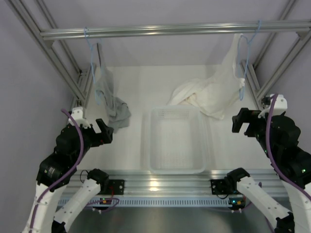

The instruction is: Remove the tank top from the hanger

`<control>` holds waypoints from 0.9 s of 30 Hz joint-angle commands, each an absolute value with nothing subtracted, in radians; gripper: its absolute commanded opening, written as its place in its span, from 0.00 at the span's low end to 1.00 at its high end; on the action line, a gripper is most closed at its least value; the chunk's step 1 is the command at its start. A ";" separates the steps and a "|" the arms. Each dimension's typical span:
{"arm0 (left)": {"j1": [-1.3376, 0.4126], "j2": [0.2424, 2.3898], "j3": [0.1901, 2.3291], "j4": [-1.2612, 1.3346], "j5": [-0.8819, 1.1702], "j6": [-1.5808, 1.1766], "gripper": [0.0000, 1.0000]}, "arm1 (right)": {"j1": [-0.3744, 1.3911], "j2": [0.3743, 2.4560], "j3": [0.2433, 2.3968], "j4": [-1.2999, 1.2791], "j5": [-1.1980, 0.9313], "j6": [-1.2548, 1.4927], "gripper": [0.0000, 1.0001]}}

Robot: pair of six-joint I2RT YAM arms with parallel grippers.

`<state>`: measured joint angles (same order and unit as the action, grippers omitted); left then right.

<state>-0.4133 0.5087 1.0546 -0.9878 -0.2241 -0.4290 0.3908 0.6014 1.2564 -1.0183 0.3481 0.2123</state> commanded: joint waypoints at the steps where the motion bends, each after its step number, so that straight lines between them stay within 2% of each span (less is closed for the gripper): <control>1: -0.416 0.515 1.048 -0.933 -0.219 -0.440 0.99 | 0.405 0.581 1.281 -0.962 0.390 0.213 0.99; 12: -0.416 0.517 1.020 -0.913 -0.196 -0.451 0.99 | 0.405 0.581 1.365 -0.917 0.380 0.177 0.99; 20: -0.416 0.517 1.011 -0.894 -0.202 -0.453 0.99 | 0.405 0.834 1.526 -0.824 0.423 0.032 0.99; 27: -0.416 0.515 1.008 -0.884 -0.126 -0.425 0.99 | 0.341 1.058 1.618 -0.683 0.356 -0.093 0.93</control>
